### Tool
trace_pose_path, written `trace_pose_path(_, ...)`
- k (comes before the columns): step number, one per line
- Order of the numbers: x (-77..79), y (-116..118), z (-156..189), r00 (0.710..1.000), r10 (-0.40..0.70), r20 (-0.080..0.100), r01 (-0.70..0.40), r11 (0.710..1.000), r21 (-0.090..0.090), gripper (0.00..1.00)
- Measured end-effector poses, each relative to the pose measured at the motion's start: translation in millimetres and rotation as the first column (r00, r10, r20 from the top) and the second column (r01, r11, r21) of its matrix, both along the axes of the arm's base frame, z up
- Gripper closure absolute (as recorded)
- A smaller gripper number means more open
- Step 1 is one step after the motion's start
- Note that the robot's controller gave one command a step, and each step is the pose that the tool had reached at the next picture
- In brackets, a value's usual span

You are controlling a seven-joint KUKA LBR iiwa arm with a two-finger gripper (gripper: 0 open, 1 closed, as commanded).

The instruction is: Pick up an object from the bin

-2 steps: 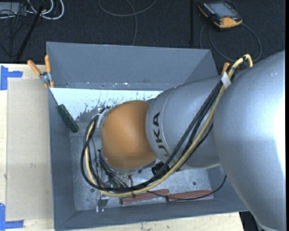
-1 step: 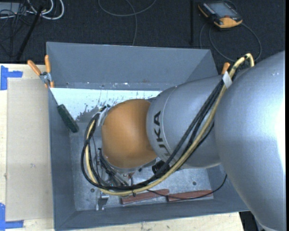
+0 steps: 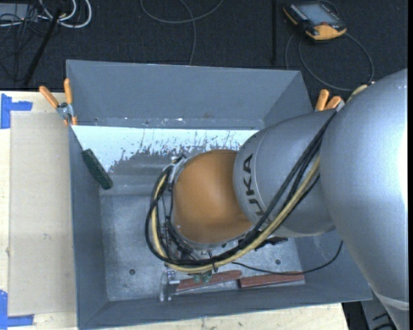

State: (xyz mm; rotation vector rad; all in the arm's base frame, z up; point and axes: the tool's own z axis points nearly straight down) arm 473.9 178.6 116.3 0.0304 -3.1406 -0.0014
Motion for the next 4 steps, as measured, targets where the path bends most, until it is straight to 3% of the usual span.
trace_pose_path(1,18.6,-29.4,-22.0,0.992,0.128,-0.001,-0.128,0.992,-0.004,0.0)
trace_pose_path(2,20.2,-69.0,-37.7,0.976,0.219,-0.005,-0.219,0.976,0.005,1.0)
trace_pose_path(3,20.5,-69.0,-37.6,0.976,0.218,-0.003,-0.218,0.976,0.005,1.0)
trace_pose_path(4,19.5,-72.4,-4.0,0.978,0.21,-0.005,-0.21,0.978,0.001,1.0)
